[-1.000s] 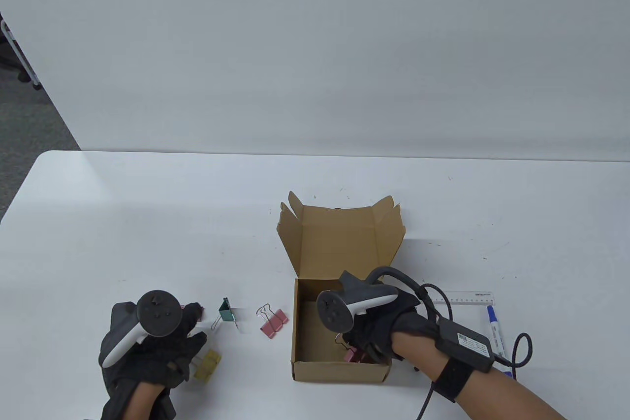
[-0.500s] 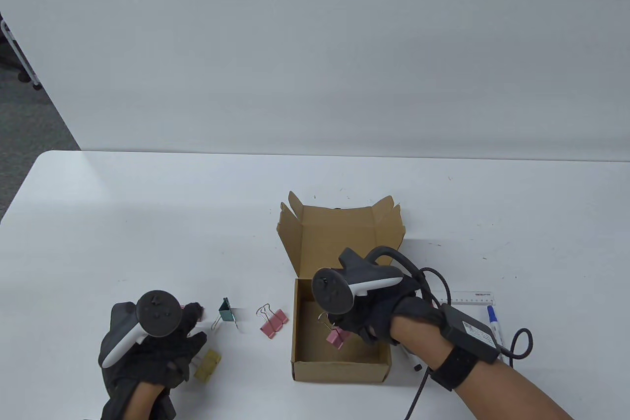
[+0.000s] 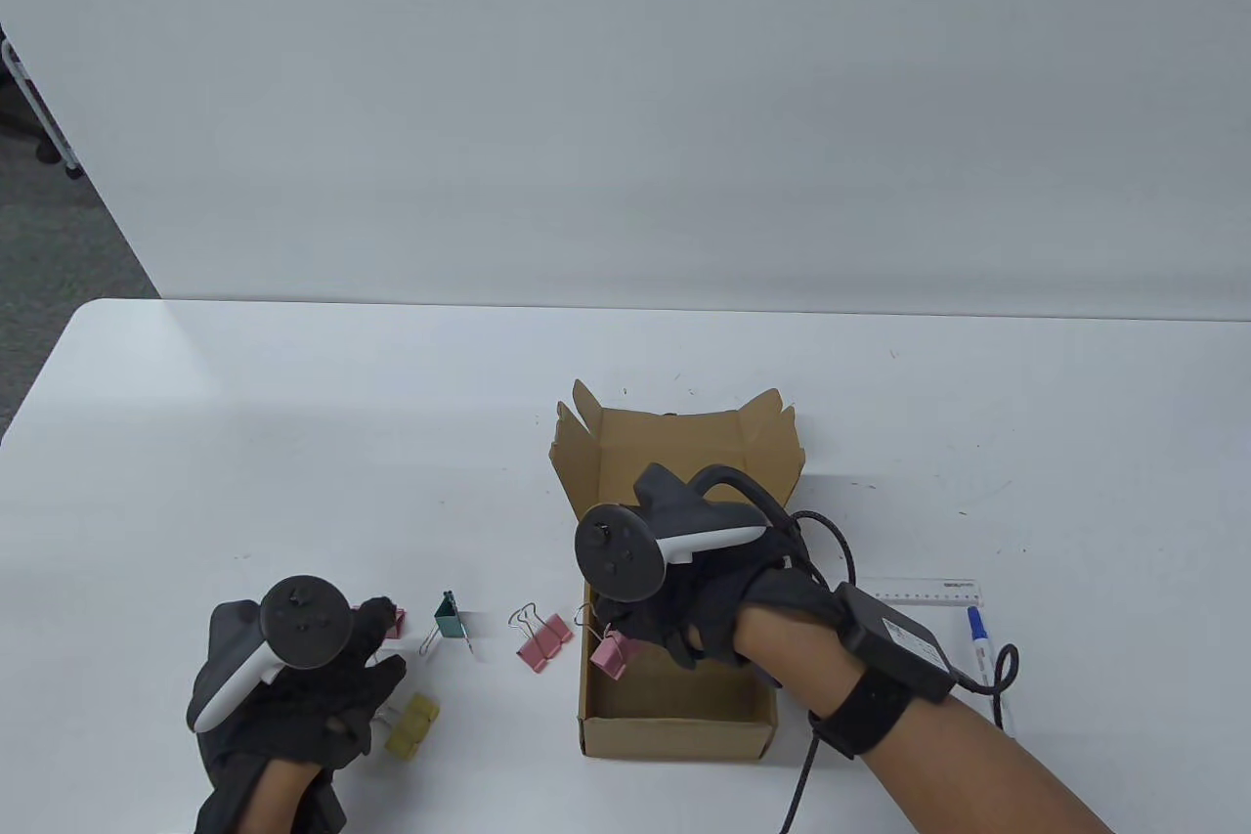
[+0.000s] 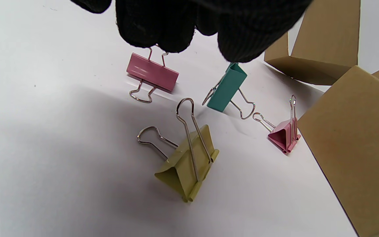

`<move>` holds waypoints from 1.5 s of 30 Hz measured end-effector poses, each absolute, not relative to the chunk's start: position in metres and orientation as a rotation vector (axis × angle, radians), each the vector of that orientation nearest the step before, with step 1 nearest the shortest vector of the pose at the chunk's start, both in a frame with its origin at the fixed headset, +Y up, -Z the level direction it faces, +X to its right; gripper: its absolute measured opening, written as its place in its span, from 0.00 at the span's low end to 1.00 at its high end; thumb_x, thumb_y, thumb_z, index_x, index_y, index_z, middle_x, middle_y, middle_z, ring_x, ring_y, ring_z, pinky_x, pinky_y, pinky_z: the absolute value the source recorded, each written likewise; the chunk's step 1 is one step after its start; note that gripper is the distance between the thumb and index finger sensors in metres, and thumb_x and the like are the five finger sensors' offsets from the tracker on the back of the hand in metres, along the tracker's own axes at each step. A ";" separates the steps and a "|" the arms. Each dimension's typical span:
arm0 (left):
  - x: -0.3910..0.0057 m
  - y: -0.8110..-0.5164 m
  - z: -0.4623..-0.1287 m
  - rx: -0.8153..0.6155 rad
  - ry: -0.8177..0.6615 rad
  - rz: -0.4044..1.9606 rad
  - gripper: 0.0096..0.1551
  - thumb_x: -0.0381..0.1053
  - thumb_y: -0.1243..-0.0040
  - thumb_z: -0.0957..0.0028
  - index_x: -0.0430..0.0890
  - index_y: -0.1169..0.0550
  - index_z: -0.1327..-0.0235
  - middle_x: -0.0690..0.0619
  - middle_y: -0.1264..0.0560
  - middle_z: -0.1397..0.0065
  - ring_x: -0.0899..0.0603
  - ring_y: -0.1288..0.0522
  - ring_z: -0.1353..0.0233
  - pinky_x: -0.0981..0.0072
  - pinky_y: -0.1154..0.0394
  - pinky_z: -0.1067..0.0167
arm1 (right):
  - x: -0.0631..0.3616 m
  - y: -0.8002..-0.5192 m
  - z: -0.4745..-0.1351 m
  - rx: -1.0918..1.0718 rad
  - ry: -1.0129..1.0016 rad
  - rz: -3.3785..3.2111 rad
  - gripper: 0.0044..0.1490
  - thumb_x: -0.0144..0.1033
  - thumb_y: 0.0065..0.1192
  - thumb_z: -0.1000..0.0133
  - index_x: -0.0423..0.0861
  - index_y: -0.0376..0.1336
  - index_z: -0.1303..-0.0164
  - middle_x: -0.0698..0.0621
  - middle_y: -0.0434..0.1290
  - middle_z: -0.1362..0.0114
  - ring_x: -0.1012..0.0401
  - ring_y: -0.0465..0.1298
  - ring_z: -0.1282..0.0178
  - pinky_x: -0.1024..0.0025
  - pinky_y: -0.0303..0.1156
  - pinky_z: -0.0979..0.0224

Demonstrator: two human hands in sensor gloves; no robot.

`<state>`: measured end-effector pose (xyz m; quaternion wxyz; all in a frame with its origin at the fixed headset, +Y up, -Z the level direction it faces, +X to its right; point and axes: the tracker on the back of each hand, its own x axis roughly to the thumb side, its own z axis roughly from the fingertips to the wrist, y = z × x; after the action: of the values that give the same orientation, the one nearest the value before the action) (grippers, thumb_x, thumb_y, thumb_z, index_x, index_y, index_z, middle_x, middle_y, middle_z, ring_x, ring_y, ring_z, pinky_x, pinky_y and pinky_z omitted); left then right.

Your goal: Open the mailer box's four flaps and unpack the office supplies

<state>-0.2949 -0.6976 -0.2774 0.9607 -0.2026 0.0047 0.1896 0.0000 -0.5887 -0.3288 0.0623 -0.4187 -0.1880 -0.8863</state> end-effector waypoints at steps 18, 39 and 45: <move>-0.303 -0.694 -0.276 -0.383 0.014 0.412 0.38 0.55 0.35 0.32 0.51 0.39 0.14 0.41 0.35 0.16 0.31 0.35 0.20 0.28 0.45 0.23 | -0.085 -0.607 -0.316 -1.391 -0.612 -2.525 0.19 0.42 0.73 0.37 0.54 0.73 0.37 0.52 0.75 0.27 0.44 0.71 0.24 0.34 0.54 0.22; -0.314 -0.690 -0.274 -0.355 0.038 0.439 0.38 0.55 0.35 0.32 0.50 0.39 0.14 0.41 0.35 0.16 0.31 0.35 0.20 0.28 0.45 0.23 | -0.142 -0.675 -0.319 -1.379 -0.789 -2.277 0.19 0.42 0.72 0.37 0.55 0.73 0.37 0.52 0.75 0.27 0.44 0.71 0.24 0.34 0.53 0.21; -0.313 -0.688 -0.273 -0.355 0.043 0.441 0.38 0.55 0.35 0.32 0.50 0.39 0.14 0.41 0.35 0.16 0.31 0.35 0.20 0.28 0.45 0.23 | -0.146 -0.690 -0.323 -1.351 -0.829 -2.236 0.19 0.42 0.72 0.37 0.55 0.73 0.37 0.52 0.75 0.27 0.44 0.70 0.24 0.34 0.53 0.21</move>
<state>-0.3132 -0.6882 -0.2734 0.9599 -0.1753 0.0213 0.2176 -0.1465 -0.6899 -0.3227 0.1991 -0.4831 -0.2963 -0.7995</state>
